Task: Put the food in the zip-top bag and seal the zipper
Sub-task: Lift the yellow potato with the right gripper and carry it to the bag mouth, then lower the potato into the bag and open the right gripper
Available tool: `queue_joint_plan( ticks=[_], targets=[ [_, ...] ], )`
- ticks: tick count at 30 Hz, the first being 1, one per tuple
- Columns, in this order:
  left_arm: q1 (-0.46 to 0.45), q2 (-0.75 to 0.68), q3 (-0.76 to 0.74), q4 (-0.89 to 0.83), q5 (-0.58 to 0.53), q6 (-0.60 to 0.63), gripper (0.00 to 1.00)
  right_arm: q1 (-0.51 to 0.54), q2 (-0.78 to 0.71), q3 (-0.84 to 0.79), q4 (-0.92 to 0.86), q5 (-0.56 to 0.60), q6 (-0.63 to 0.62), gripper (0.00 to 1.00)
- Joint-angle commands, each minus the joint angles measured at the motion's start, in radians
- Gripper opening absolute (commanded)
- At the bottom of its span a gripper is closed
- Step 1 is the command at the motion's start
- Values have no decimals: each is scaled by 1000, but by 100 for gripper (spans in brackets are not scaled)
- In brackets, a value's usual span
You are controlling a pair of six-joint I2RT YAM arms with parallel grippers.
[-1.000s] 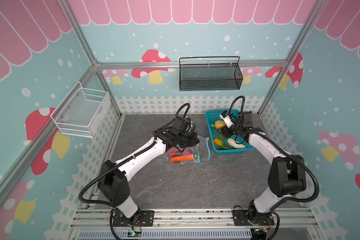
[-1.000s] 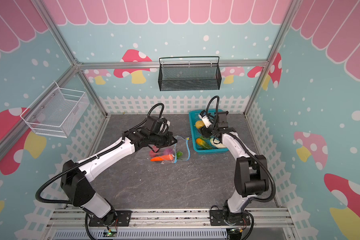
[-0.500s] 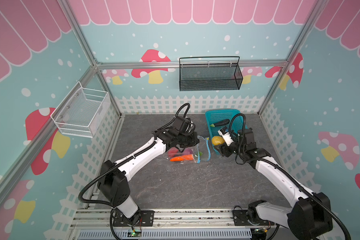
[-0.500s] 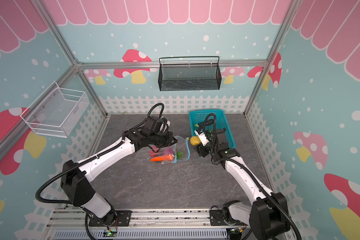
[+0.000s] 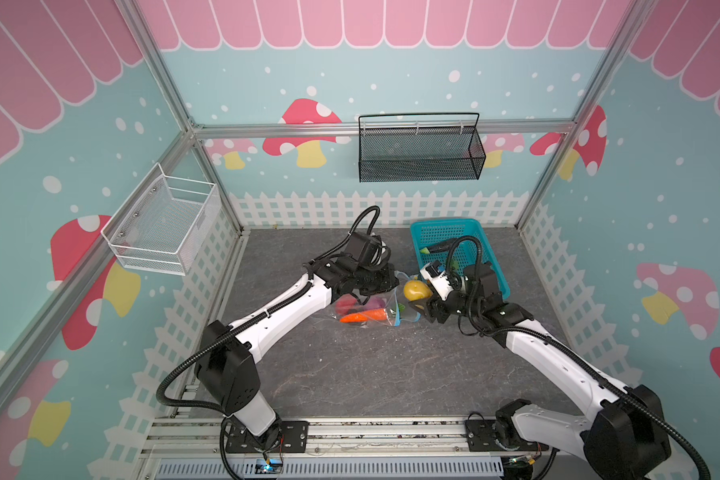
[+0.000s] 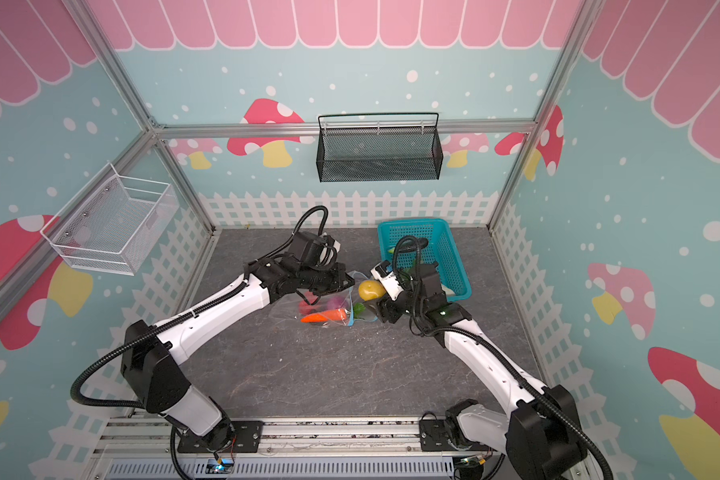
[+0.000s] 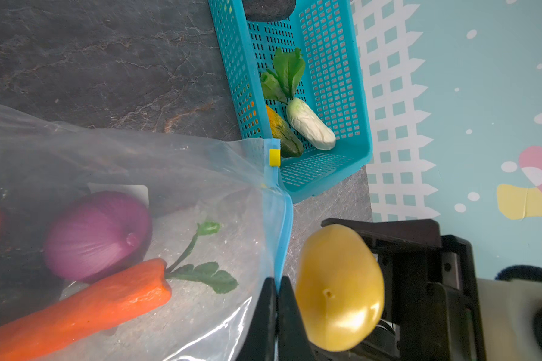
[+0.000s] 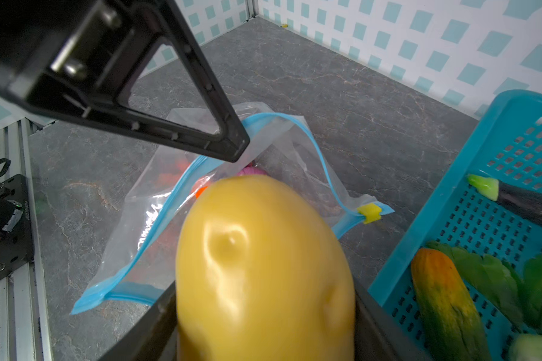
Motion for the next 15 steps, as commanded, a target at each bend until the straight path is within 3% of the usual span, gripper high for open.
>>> queue_joint_plan(
  ticks=[1,15],
  targets=[
    [-5,-42,19,5,-15,-1,0,23,28,-10,62,-32,18,53],
    [-15,-60,11,6,-18,-1,0,53,150,14,128,-28,34,54]
  ],
)
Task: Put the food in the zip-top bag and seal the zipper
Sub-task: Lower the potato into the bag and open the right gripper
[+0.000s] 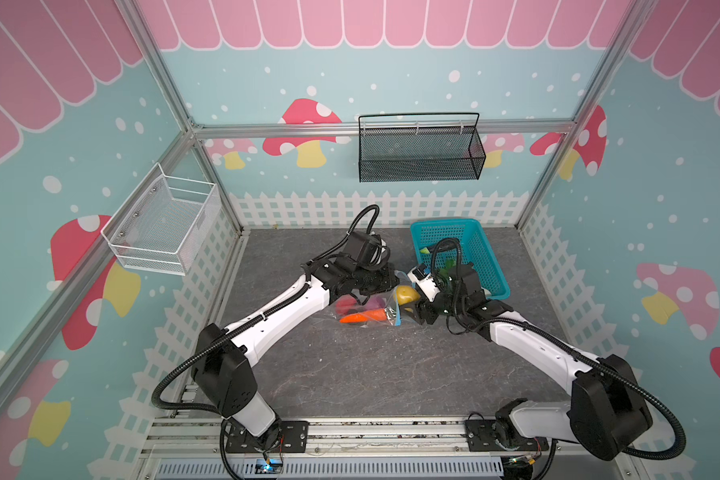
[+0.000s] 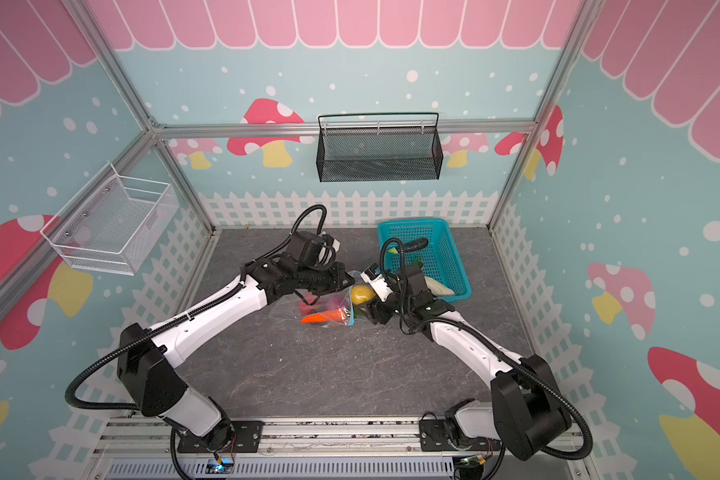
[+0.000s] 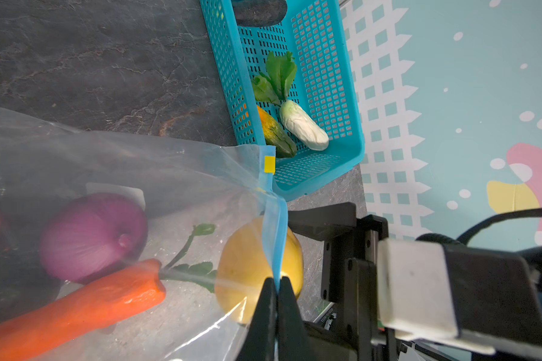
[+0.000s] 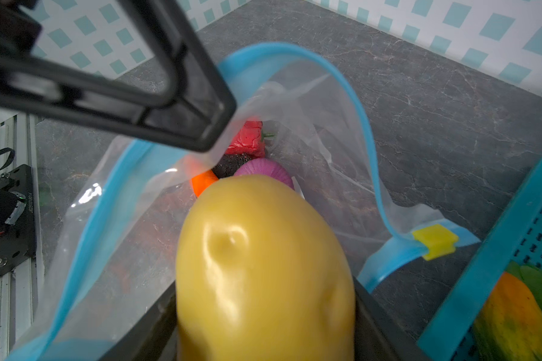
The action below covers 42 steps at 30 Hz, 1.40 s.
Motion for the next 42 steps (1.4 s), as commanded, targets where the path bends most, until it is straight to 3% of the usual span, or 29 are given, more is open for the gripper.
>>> queue_joint_plan(
  ticks=[1,10,28,42],
  targets=[
    [-5,-38,9,7,-14,0,0,13,23,19,41,-18,14,54],
    [-9,-54,-14,23,-13,-6,0,18,72,47,28,-7,15,59],
    [-9,-60,-20,26,-17,-1,0,26,120,66,32,38,6,82],
    [-6,-55,-24,24,-21,1,0,27,55,79,6,46,14,82]
  ],
)
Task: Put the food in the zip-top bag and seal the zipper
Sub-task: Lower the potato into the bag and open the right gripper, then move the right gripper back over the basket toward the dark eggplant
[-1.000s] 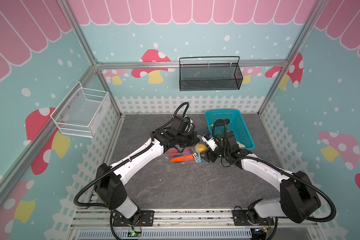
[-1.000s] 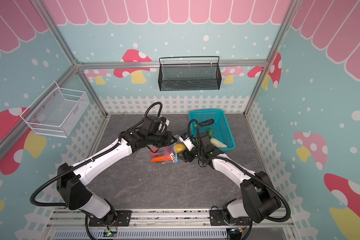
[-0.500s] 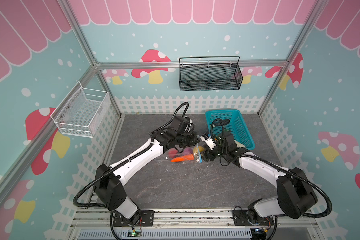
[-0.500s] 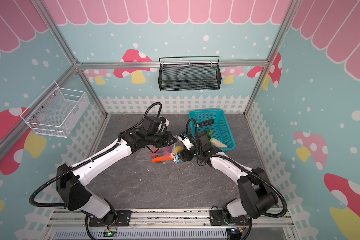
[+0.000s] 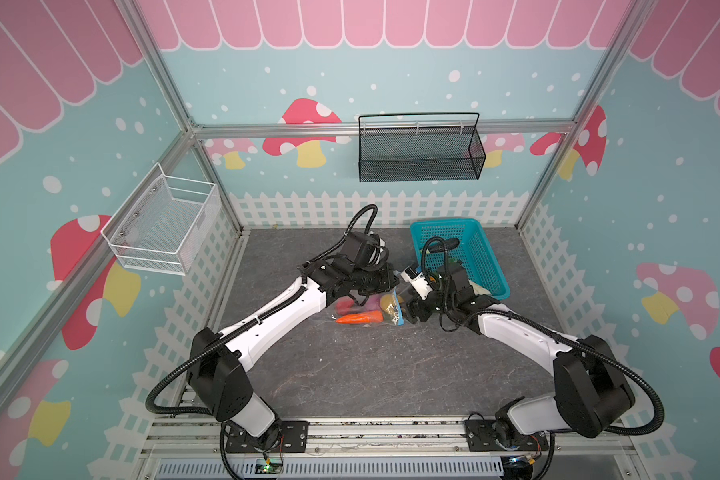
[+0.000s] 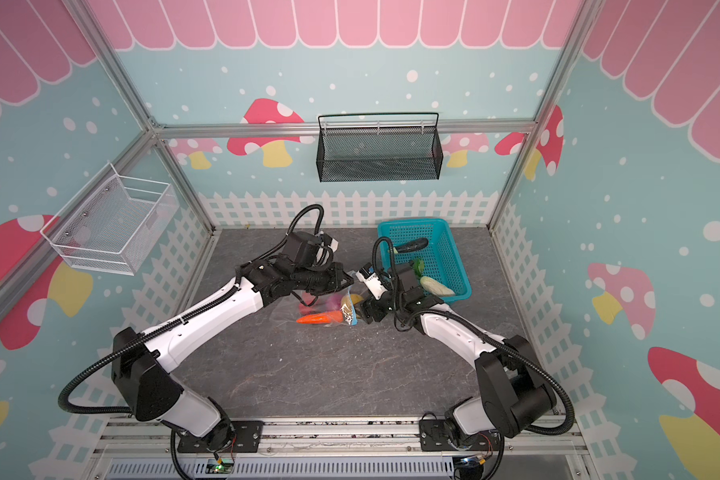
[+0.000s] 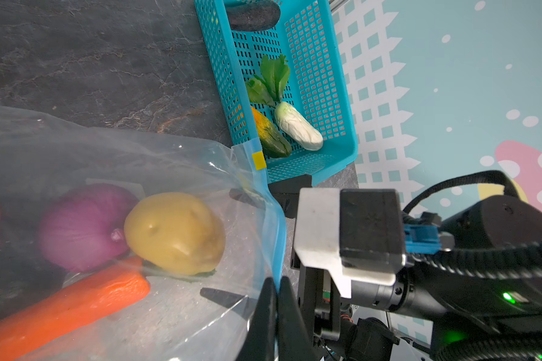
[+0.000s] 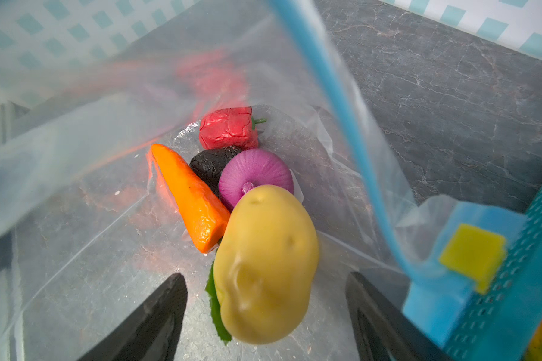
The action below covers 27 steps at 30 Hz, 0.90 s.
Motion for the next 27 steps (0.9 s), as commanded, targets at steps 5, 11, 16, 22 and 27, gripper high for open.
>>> queue_joint_plan(
  ticks=[5,11,16,22,27],
  targets=[
    [3,-25,-13,21,-19,2,0,6,-148,32,-66,113,-18,80],
    [8,-26,-15,29,-18,2,0,-8,-235,66,-132,240,-59,81],
    [10,-17,-11,37,-13,0,0,-45,-233,102,-129,289,-59,81],
    [17,-9,-2,41,-13,2,0,-120,-188,119,-70,331,-12,81],
    [21,8,13,40,-1,3,0,-205,-130,127,-15,336,55,80]
  ],
)
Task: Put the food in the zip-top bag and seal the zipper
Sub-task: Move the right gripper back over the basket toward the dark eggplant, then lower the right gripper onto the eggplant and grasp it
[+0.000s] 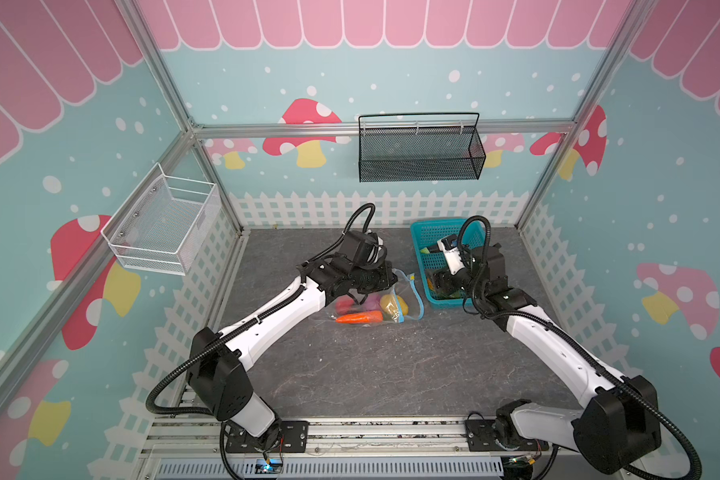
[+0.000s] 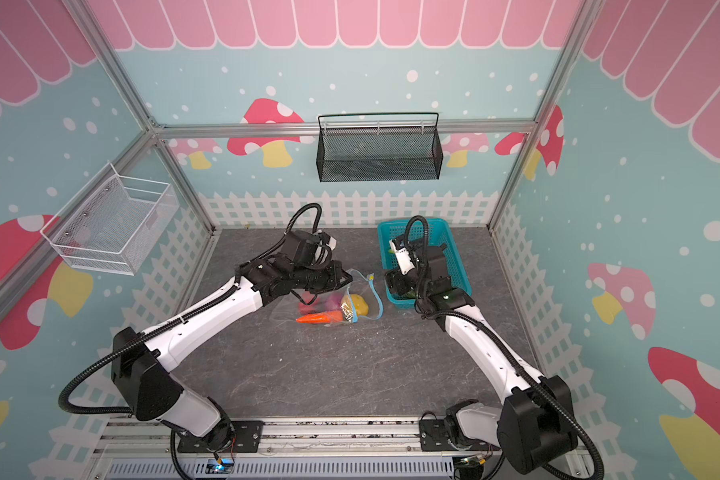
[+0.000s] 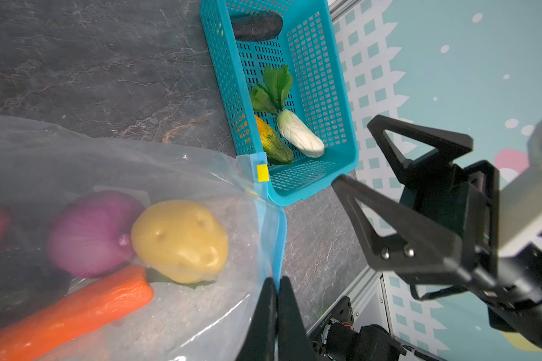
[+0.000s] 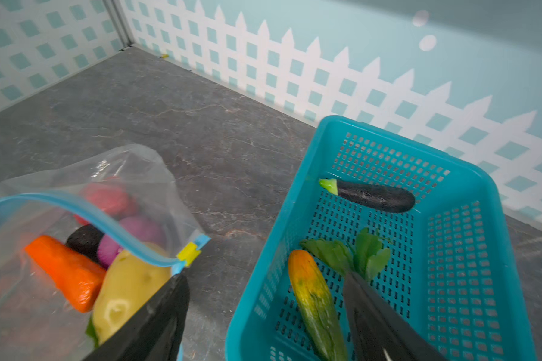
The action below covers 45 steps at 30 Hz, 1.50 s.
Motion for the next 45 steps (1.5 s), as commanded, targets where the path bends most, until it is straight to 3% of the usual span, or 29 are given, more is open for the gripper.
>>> queue_joint_plan(
  ticks=[1,8,14,21,29,38,45],
  targets=[
    [7,9,20,21,6,3,0,-52,43,32,60,27,59,80],
    [13,18,30,22,14,12,0,-141,197,93,86,73,149,81],
    [27,27,37,17,30,19,0,-203,354,195,70,17,269,80],
    [35,42,52,3,34,28,0,-245,538,378,-17,14,275,79],
    [41,69,81,-9,41,29,0,-267,739,532,-46,-61,408,78],
    [52,72,79,-18,48,34,0,-294,876,629,-25,-36,588,78],
    [63,68,81,-24,54,39,0,-311,948,697,20,-65,625,73]
  ],
)
